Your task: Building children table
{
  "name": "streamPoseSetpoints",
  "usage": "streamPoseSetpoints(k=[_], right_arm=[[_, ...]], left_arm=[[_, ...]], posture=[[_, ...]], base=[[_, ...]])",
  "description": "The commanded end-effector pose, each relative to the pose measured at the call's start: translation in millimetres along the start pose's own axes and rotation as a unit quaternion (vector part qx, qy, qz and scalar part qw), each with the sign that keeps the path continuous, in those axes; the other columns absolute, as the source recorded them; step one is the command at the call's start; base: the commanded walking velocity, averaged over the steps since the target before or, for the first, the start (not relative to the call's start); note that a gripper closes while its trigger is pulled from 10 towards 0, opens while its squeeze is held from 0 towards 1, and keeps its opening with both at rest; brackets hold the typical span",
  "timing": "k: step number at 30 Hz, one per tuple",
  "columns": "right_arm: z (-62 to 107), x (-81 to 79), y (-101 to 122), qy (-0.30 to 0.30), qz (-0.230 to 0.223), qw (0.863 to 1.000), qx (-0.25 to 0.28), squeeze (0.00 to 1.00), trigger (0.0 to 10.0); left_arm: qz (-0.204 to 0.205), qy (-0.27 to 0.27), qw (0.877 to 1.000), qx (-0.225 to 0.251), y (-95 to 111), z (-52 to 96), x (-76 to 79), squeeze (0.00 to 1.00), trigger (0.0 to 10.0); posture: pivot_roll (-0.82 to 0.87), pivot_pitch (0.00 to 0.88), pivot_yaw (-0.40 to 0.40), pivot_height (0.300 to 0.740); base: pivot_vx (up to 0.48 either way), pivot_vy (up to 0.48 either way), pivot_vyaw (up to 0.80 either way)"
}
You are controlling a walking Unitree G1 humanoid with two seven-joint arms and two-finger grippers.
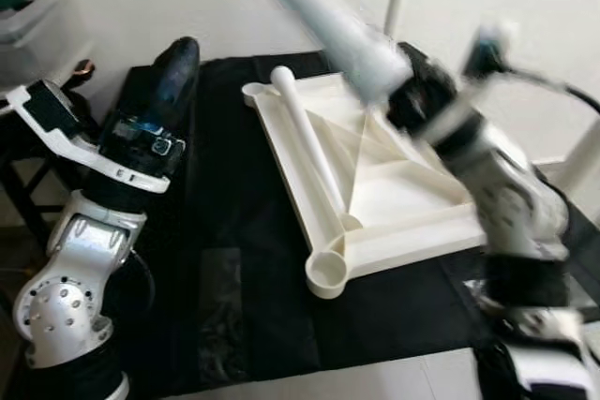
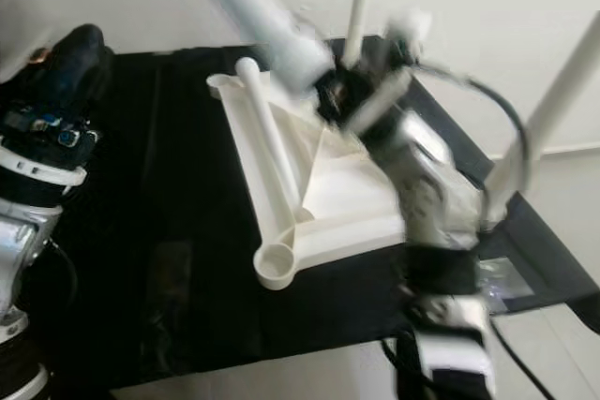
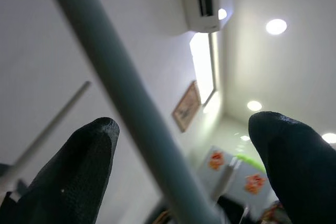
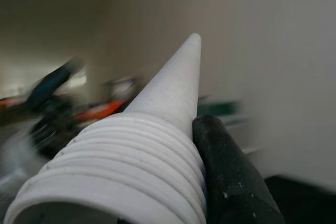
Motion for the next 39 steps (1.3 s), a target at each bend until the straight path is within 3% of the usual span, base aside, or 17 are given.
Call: streamPoseSetpoints(k=[1,8,11,16,17,18,19,20,22,23,39], right_arm=[[-5.4,-10.7,9,0.048,0.0,0.999,0.019,0.0,10.0],[1.8,-39.9,10,0.156,-0.042,0.987,0.011,0.0,10.0],[2.7,-44.0,9,0.172,-0.047,0.984,0.005,0.0,10.0],[7.0,-57.4,-2,0.219,-0.053,0.973,-0.042,0.0,10.0],[7.7,-58.5,-5,0.223,-0.052,0.972,-0.051,0.0,10.0],[8.1,-58.7,-5,0.224,-0.053,0.972,-0.055,0.0,10.0],[7.9,-58.2,-6,0.221,-0.052,0.972,-0.057,0.0,10.0],[7.9,-57.6,-7,0.219,-0.053,0.972,-0.059,0.0,10.0],[7.9,-57.6,-7,0.219,-0.053,0.972,-0.059,0.0,10.0],[5.1,-58.4,-10,0.21,-0.052,0.975,-0.058,0.0,10.0],[1.3,-68.1,-22,0.204,-0.062,0.975,-0.059,0.0,10.0]], left_arm=[[0.018,-0.007,1.0,-0.009,0,-1.6,1.9,1.0,10.0],[0.064,0.005,0.998,-0.019,2,-6.9,-1.5,1.0,10.0],[0.071,0.01,0.997,-0.019,3,-7.1,-2.8,1.0,10.0],[0.088,0.013,0.996,-0.012,6,-8.0,-4.0,0.99,10.0],[0.093,0.008,0.996,-0.008,8,-8.7,-3.0,0.0,10.0],[0.097,0.005,0.995,-0.007,9,-9.2,-2.2,0.0,10.0],[0.098,0.008,0.995,0.0,11,-9.6,-2.7,0.0,7.2],[0.1,0.01,0.995,0.007,13,-9.9,-3.2,0.0,1.1],[0.1,0.01,0.995,0.007,13,-9.9,-3.2,0.0,1.1],[0.096,0.01,0.995,0.021,18,-9.4,-2.6,0.0,0.0],[0.119,-0.005,0.992,0.034,16,-15.7,1.9,0.0,0.0]], posture=[[0.01,0.029,0.036,0.74],[0.01,0.022,0.043,0.74],[0.01,0.022,0.043,0.74],[0.01,0.024,0.045,0.74],[0.01,0.026,0.043,0.74],[0.01,0.026,0.043,0.74],[0.01,0.027,0.042,0.74],[0.01,0.026,0.033,0.74],[0.01,0.026,0.033,0.74],[-0.01,0.033,0.028,0.74],[-0.01,0.036,0.031,0.74]], base=[[0.0,0.0,0.0],[0.0,0.0,0.0],[0.0,0.0,0.0],[0.0,0.0,0.0],[0.0,0.0,0.0],[0.0,0.0,0.0],[0.0,0.0,0.0],[0.0,0.0,0.0],[0.0,0.0,0.0],[0.0,0.0,0.0],[0.0,0.0,0.0]])
Point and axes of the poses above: a point about 5 cm out from each wrist's last joint towards the gripper, its own z axis pointing back from the gripper into the wrist, its own y axis along the axis of the wrist's last joint, x = y × z, the point moved 2 cm from there along -z, pointing out of the wrist towards the gripper, and after that the axes turned 11 degrees about z, right-handed, at the moved point
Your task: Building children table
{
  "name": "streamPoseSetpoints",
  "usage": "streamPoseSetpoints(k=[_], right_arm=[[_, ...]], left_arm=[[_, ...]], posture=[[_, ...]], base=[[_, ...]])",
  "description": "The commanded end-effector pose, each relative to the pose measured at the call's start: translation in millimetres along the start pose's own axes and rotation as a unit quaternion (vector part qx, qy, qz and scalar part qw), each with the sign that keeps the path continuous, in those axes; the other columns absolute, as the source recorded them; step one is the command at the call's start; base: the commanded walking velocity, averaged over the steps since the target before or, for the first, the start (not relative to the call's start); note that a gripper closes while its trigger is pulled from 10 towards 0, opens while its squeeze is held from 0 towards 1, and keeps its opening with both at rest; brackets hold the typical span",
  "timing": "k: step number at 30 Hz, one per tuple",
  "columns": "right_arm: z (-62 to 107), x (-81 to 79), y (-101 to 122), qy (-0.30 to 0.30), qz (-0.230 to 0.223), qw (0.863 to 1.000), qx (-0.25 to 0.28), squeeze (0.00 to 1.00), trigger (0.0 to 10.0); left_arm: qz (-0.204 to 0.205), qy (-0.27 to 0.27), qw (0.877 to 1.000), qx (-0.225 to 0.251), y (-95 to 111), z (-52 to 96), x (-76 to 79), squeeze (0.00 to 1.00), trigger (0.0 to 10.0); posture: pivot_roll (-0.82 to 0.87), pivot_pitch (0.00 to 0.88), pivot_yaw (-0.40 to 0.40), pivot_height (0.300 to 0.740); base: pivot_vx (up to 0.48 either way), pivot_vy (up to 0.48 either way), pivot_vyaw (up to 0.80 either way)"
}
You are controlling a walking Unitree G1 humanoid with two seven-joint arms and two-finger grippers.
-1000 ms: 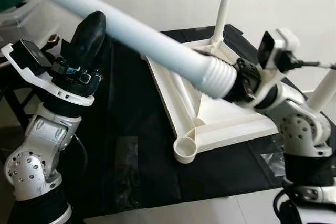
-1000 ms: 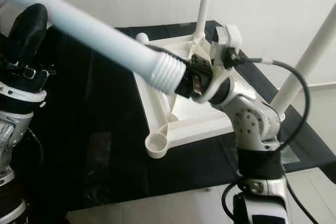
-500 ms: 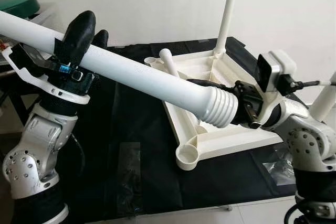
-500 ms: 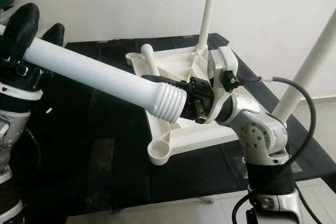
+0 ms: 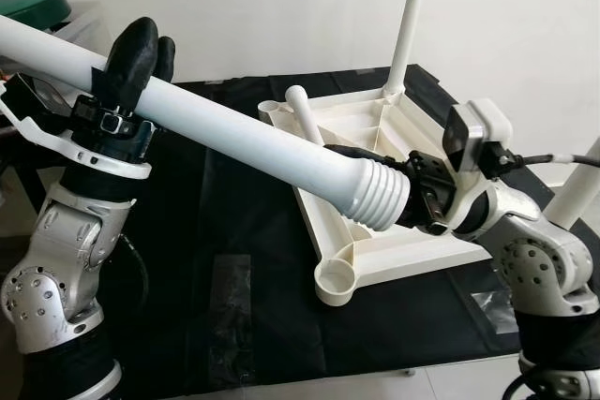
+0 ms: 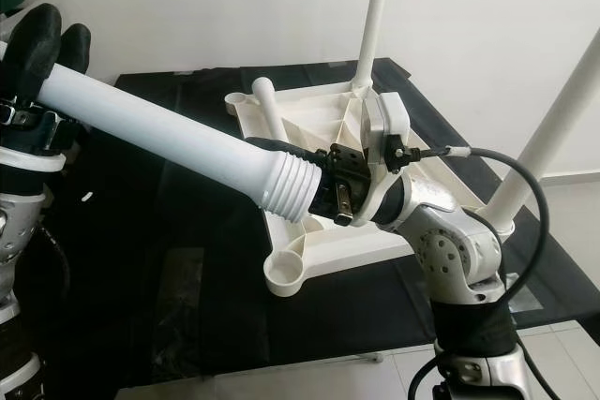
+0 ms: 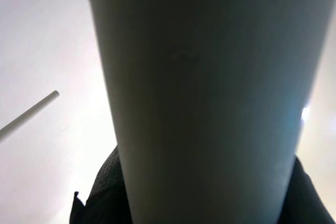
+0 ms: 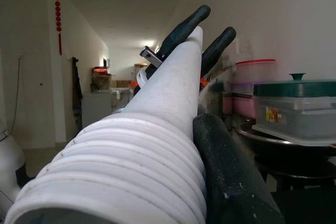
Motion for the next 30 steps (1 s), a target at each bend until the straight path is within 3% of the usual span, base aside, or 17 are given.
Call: streamPoseSetpoints(k=[1,9,10,11,18,21,27,30], right_arm=[[-16.4,-18.5,-11,0.072,-0.018,0.997,-0.017,0.0,10.0],[-16.6,-9.7,-18,0.029,-0.025,0.999,-0.026,0.0,10.0],[-16.4,-6.9,-19,0.016,-0.029,0.999,-0.026,0.62,10.0],[-15.8,-5.1,-21,0.006,-0.032,0.999,-0.029,1.0,10.0],[-7.9,-7.7,-29,-0.005,-0.039,0.998,-0.044,1.0,10.0],[-2.7,-10.3,-28,-0.011,-0.041,0.998,-0.048,1.0,10.0],[6.3,-15.0,-32,-0.019,-0.045,0.997,-0.061,1.0,10.0],[21.3,-26.6,-43,-0.003,-0.056,0.992,-0.112,1.0,10.0]], left_arm=[[0.005,-0.012,1.0,-0.001,-4,-7.9,4.2,0.0,0.0],[0.012,0.002,1.0,0.016,-3,-9.6,-1.1,0.0,0.0],[0.008,0.005,1.0,0.021,-1,-10.0,-1.8,0.0,0.0],[0.007,0.006,1.0,0.027,3,-10.4,-1.7,0.0,0.0],[-0.028,0.004,0.999,0.037,22,-16.3,4.9,0.0,0.0],[-0.068,-0.005,0.996,0.048,44,-19.3,17.7,0.0,0.0],[-0.11,-0.015,0.992,0.057,67,-24.1,32.8,0.0,0.0],[-0.152,-0.019,0.987,0.048,77,-27.6,43.5,0.0,0.0]], posture=[[-0.01,0.036,0.031,0.74],[-0.01,0.039,0.033,0.74],[-0.01,0.039,0.033,0.74],[-0.01,0.041,0.036,0.74],[0.01,0.037,0.044,0.74],[0.0,0.037,0.045,0.74],[0.0,0.036,0.042,0.74],[0.01,0.032,0.035,0.74]], base=[[0.0,0.0,0.0],[0.0,0.0,0.0],[0.0,0.0,0.0],[0.0,0.0,0.0],[0.0,0.0,0.0],[0.0,0.0,0.0],[0.0,0.0,0.0],[0.0,0.0,0.0]])
Point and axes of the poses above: a point about 5 cm out from each wrist's last joint towards the gripper, its own z axis pointing back from the gripper into the wrist, its own y axis along the axis of the wrist's last joint, x = y × z, the point moved 2 cm from there along -z, pointing out of the wrist towards the gripper, and after that the axes turned 11 degrees about z, right-handed, at the moved point
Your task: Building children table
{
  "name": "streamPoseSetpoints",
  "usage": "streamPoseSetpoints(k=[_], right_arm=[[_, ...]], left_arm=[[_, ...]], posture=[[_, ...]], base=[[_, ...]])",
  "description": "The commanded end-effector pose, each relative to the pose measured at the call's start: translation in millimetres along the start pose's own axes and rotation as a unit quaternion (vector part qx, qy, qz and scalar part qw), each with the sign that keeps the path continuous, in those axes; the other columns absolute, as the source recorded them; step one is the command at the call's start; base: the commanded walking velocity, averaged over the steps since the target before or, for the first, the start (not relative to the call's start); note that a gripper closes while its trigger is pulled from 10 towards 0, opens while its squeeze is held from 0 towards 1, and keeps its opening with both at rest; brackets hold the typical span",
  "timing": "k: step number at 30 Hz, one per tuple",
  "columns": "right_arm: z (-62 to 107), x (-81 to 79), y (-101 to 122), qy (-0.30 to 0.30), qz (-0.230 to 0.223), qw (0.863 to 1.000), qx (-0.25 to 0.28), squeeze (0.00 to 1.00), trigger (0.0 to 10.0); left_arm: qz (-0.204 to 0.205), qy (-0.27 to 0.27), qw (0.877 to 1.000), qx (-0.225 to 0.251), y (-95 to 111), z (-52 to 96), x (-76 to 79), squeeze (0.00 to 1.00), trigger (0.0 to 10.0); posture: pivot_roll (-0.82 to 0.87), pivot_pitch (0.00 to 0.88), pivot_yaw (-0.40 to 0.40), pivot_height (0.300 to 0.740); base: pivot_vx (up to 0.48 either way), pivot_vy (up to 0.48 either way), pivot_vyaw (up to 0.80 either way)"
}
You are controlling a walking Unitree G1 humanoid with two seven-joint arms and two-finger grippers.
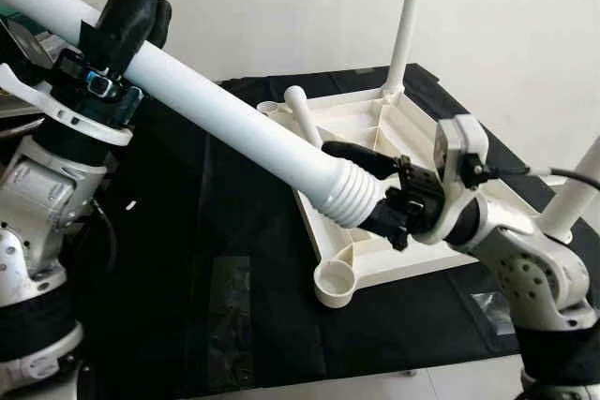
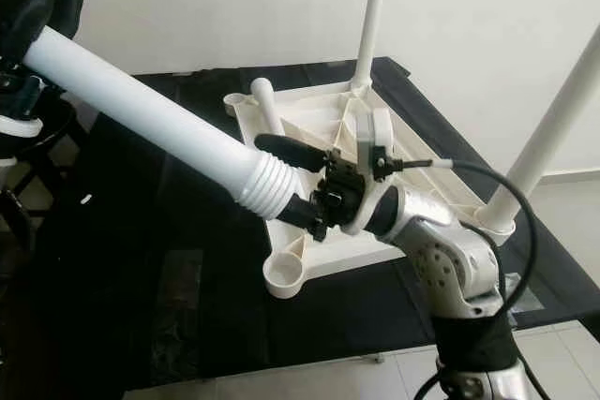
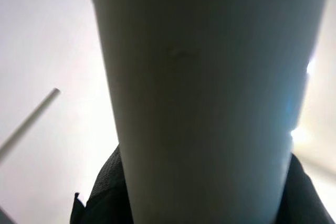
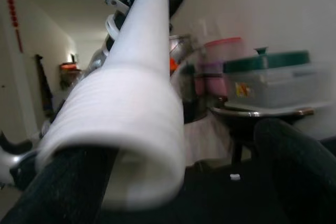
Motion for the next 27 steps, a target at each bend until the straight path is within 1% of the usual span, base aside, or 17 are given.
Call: streamPoseSetpoints(k=[1,4,6,9,10,11,13,15,16,17,18,19,20,21,23,24,27], right_arm=[[0.2,-22.3,-18,0.071,-0.025,0.996,-0.05,1.0,10.0],[7.2,-24.4,-26,0.076,-0.021,0.993,-0.083,1.0,10.0],[27.2,-30.7,-37,0.107,-0.012,0.98,-0.169,1.0,10.0],[32.7,-29.9,-35,0.113,-0.006,0.976,-0.186,1.0,10.0],[32.7,-29.9,-35,0.113,-0.006,0.976,-0.186,1.0,10.0],[30.3,-23.6,-26,0.108,0.018,0.978,-0.179,1.0,10.0],[29.1,-21.7,-23,0.106,0.025,0.978,-0.175,1.0,10.0],[19.6,-13.2,-5,0.093,0.058,0.984,-0.143,1.0,10.0],[19.6,-13.2,-5,0.093,0.058,0.984,-0.143,1.0,10.0],[12.9,-10.1,12,0.096,0.085,0.985,-0.116,0.97,10.0],[11.3,-10.3,17,0.1,0.093,0.984,-0.111,0.97,10.0],[10.3,-10.2,21,0.104,0.104,0.983,-0.113,0.76,10.0],[10.3,-10.2,21,0.104,0.104,0.983,-0.113,0.76,10.0],[9.4,-9.4,25,0.11,0.123,0.979,-0.121,0.65,10.0],[9.3,-9.2,26,0.112,0.127,0.978,-0.123,0.65,10.0],[7.1,-7.2,25,0.111,0.137,0.976,-0.131,0.0,10.0],[-2.7,-2.5,17,0.106,0.151,0.972,-0.143,0.0,10.0]], left_arm=[[-0.053,-0.014,0.992,0.11,50,8.3,15.3,0.0,0.0],[-0.086,-0.004,0.993,0.083,48,7.8,15.2,0.0,0.0],[-0.16,0.011,0.987,0.011,35,1.1,15.1,0.0,0.0],[-0.192,0.016,0.981,-0.026,26,-2.9,13.5,0.0,0.0],[-0.192,0.016,0.981,-0.026,26,-2.9,13.5,0.0,0.0],[-0.229,0.021,0.97,-0.084,7,-7.8,8.6,0.0,0.0],[-0.237,0.022,0.966,-0.1,1,-8.7,7.1,0.0,0.0],[-0.275,0.031,0.948,-0.154,-19,-9.9,-1.9,0.0,0.0],[-0.275,0.031,0.948,-0.154,-19,-9.9,-1.9,0.0,0.0],[-0.303,0.033,0.931,-0.198,-36,-8.5,-9.4,0.0,0.0],[-0.31,0.032,0.926,-0.211,-41,-7.6,-11.5,0.0,0.0],[-0.321,0.032,0.919,-0.225,-47,-6.4,-13.8,0.0,0.0],[-0.321,0.032,0.919,-0.225,-47,-6.4,-13.8,0.0,0.0],[-0.335,0.029,0.909,-0.246,-53,-4.8,-17.4,0.0,0.0],[-0.339,0.029,0.907,-0.25,-55,-4.5,-18.1,0.0,0.0],[-0.34,0.025,0.906,-0.252,-56,-4.5,-19.0,0.0,0.0],[-0.342,0.013,0.903,-0.26,-63,-5.1,-18.8,0.0,0.0]], posture=[[0.01,0.032,0.035,0.74],[0.0,0.03,0.034,0.74],[0.0,0.024,0.03,0.74],[0.0,0.02,0.027,0.74],[0.0,0.02,0.027,0.74],[0.0,0.018,0.028,0.74],[0.0,0.018,0.028,0.74],[0.01,0.02,0.028,0.74],[0.01,0.02,0.028,0.74],[0.0,0.021,0.027,0.74],[0.0,0.021,0.027,0.74],[0.0,0.02,0.028,0.74],[0.0,0.02,0.028,0.74],[0.0,0.024,0.026,0.74],[0.0,0.024,0.026,0.74],[0.0,0.024,0.028,0.74],[0.0,0.028,0.028,0.74]], base=[[0.0,0.0,0.0],[0.0,0.0,0.0],[0.0,0.0,0.0],[0.0,0.0,0.0],[0.0,0.0,0.0],[0.0,0.0,0.0],[0.0,0.0,0.0],[0.0,0.0,0.0],[0.0,0.0,0.0],[0.0,0.0,0.0],[0.0,0.0,0.0],[0.0,0.0,0.0],[0.0,0.0,0.0],[0.0,0.0,0.0],[0.0,0.0,0.0],[0.0,0.0,0.0],[0.0,0.0,0.0]])
Point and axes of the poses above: a point about 5 cm out from each wrist's last joint towards the gripper, its own z axis pointing back from the gripper into the wrist, its own y axis along the axis of the wrist's last joint, x = y × z, the point moved 2 cm from there along -z, pointing out of the wrist towards the gripper, and after that the axes turned 11 degrees about z, right-handed, at the moved point
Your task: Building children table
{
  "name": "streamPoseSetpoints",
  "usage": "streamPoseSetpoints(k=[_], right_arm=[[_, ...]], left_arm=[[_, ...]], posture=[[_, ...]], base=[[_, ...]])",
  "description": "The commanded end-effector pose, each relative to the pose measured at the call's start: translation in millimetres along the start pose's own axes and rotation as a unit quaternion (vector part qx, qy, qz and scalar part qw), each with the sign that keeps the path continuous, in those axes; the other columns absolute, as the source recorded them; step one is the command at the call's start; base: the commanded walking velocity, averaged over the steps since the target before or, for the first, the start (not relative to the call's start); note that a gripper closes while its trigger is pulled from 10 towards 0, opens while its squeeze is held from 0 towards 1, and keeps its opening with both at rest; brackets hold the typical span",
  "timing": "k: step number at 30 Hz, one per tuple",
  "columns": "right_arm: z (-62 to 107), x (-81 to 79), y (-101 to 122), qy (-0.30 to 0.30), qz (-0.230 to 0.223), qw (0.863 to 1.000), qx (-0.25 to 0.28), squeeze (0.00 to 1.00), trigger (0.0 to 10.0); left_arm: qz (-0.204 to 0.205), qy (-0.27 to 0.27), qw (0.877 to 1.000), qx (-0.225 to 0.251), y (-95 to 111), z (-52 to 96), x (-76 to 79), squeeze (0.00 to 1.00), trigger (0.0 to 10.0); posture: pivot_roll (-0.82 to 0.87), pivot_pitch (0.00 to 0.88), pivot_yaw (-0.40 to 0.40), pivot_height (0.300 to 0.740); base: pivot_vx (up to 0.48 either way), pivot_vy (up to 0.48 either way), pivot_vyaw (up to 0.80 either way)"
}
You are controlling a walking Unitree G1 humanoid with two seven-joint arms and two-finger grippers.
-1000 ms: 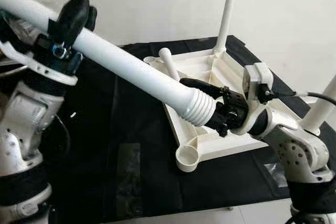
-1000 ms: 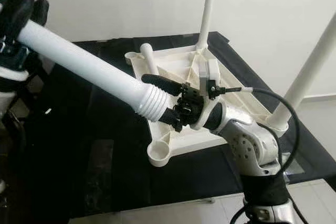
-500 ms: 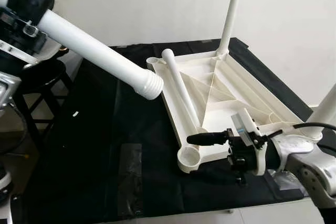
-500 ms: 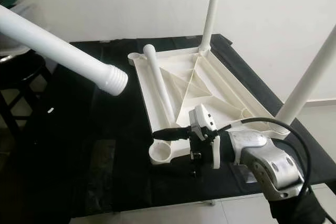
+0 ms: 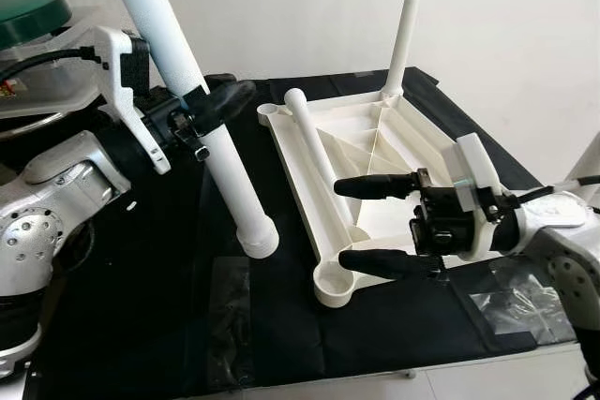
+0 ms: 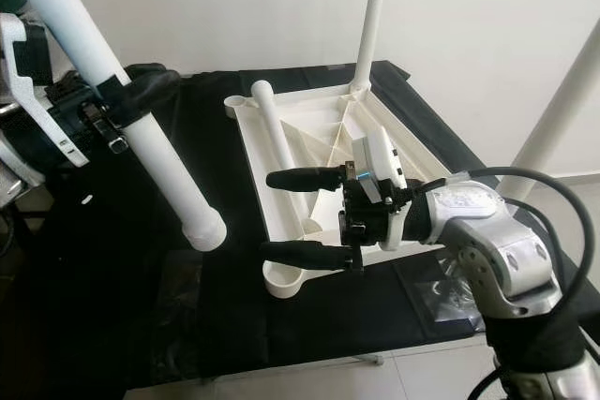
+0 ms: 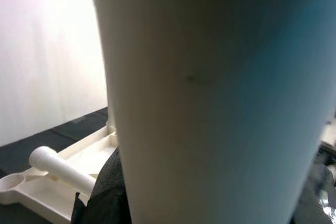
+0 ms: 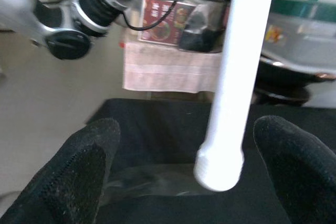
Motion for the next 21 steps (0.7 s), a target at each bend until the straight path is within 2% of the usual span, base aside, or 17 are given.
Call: streamPoseSetpoints(k=[1,3,4,5,10,14,18,21], right_arm=[[-5.3,-0.4,-4,0.004,0.005,1.0,-0.008,0.0,10.0],[-18.6,6.1,-14,-0.019,0.002,1.0,-0.017,0.0,10.0],[-18.6,6.1,-14,-0.019,0.002,1.0,-0.017,0.0,10.0],[-33.7,13.4,-24,-0.047,-0.014,0.999,-0.016,0.0,10.0],[-43.7,16.7,-28,-0.061,-0.028,0.998,-0.008,0.0,10.0],[-59.2,20.5,-38,-0.085,-0.056,0.995,0.003,0.0,10.0],[-66.7,16.3,-44,-0.075,-0.055,0.996,-0.006,0.0,10.0],[-78.7,6.3,-52,-0.048,-0.045,0.997,-0.026,0.0,10.0]], left_arm=[[-0.012,-0.012,1.0,0.002,0,-2.0,4.4,0.0,0.0],[-0.021,-0.025,0.999,-0.009,-7,-6.1,11.1,0.0,0.0],[-0.021,-0.025,0.999,-0.009,-7,-6.1,11.1,0.0,0.0],[-0.031,-0.047,0.998,-0.021,-16,-11.3,20.8,0.0,0.0],[-0.039,-0.069,0.996,-0.03,-23,-14.8,29.0,0.0,0.0],[-0.034,-0.1,0.994,-0.033,-27,-19.9,39.9,0.0,0.0],[-0.035,-0.11,0.993,-0.034,-28,-21.8,42.6,0.0,0.0],[-0.033,-0.118,0.992,-0.028,-26,-24.2,45.3,0.0,0.0]], posture=[[0.0,0.028,0.028,0.74],[0.01,0.031,0.029,0.74],[0.01,0.031,0.029,0.74],[0.01,0.033,0.031,0.74],[0.01,0.035,0.03,0.74],[0.01,0.037,0.032,0.74],[0.01,0.038,0.032,0.74],[0.01,0.039,0.031,0.74]], base=[[0.0,0.0,0.0],[0.0,0.0,0.0],[0.0,0.0,0.0],[0.0,0.0,0.0],[0.0,0.0,0.0],[0.0,0.0,0.0],[0.0,0.0,0.0],[0.0,0.0,0.0]])
Point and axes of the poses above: a point about 5 cm out from each wrist's last joint towards the gripper, its own z axis pointing back from the gripper into the wrist, its own y axis along the axis of the wrist's last joint, x = y × z, the point moved 2 cm from there along -z, pointing out of the wrist towards the gripper, and after that the axes turned 11 degrees about z, right-handed, at the moved point
